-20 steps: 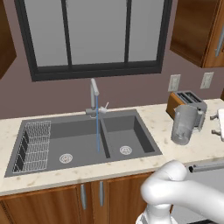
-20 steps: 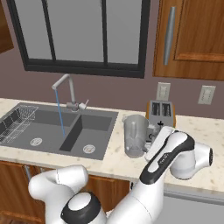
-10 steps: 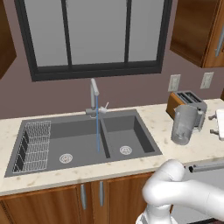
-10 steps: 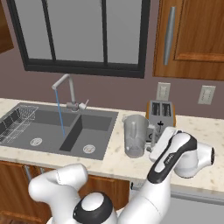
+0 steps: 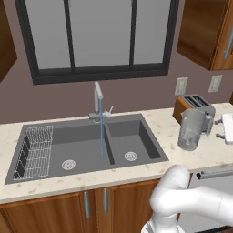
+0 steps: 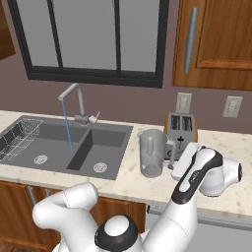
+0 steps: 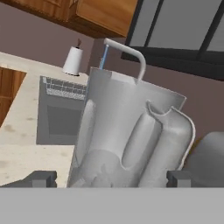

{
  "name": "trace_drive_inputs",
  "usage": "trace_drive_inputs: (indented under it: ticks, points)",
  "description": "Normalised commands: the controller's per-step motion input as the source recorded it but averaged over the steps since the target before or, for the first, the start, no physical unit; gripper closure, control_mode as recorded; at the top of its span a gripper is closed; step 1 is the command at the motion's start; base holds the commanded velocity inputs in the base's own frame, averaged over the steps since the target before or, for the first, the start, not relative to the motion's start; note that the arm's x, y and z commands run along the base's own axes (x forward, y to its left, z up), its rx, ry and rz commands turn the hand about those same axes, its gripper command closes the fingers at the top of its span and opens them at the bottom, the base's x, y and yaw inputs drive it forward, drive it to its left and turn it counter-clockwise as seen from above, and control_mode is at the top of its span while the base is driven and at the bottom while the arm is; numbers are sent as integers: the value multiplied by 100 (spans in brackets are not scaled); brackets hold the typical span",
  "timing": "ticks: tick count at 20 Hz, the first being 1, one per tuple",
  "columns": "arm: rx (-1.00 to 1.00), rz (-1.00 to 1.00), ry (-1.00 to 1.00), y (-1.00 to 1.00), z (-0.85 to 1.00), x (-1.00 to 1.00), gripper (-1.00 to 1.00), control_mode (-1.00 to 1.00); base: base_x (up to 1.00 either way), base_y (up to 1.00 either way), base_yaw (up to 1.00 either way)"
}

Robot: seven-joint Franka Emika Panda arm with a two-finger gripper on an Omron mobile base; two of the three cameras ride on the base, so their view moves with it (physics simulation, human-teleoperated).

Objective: Turn on the sink faucet and place the jug under the water for a few seconds to fill it up.

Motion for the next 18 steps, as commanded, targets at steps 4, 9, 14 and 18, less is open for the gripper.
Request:
trace_drive_inputs:
  ticks: [4, 9, 14, 18]
  points:
    - [0, 0, 2, -9, -17, 26, -100, -100, 0, 0, 0]
    - [0, 0, 2, -12, -15, 26, -100, -100, 0, 0, 0]
    - [0, 0, 1, -14, -14, 24, -100, -100, 0, 0, 0]
    - [0, 0, 1, -13, -14, 22, -100, -100, 0, 0, 0]
